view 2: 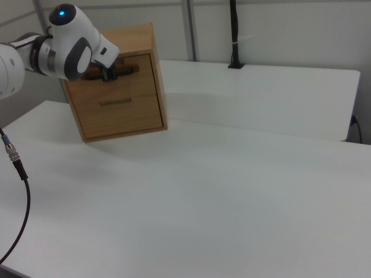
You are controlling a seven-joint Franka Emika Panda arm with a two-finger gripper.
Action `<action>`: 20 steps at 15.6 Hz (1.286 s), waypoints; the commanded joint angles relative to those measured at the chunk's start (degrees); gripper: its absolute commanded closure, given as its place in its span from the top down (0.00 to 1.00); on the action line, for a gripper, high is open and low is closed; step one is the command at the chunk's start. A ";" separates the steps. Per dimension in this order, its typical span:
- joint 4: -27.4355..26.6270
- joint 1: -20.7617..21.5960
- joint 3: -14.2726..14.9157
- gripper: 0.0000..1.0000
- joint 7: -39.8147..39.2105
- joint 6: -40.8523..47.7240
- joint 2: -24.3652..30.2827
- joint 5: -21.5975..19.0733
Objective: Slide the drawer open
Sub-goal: 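Lower the open gripper onto the black bar handle and close on it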
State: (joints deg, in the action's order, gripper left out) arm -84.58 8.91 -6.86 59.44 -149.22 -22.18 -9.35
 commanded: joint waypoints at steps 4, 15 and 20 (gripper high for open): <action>4.16 1.46 -0.09 0.45 2.17 -0.72 -3.66 -0.41; 1.36 0.50 -0.09 0.00 1.29 0.76 -1.38 1.26; -5.41 -1.52 -0.17 0.00 -0.90 7.34 5.21 1.70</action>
State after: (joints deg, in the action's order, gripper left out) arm -82.86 9.47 -7.02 61.57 -147.06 -24.18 -8.77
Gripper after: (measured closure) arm 0.846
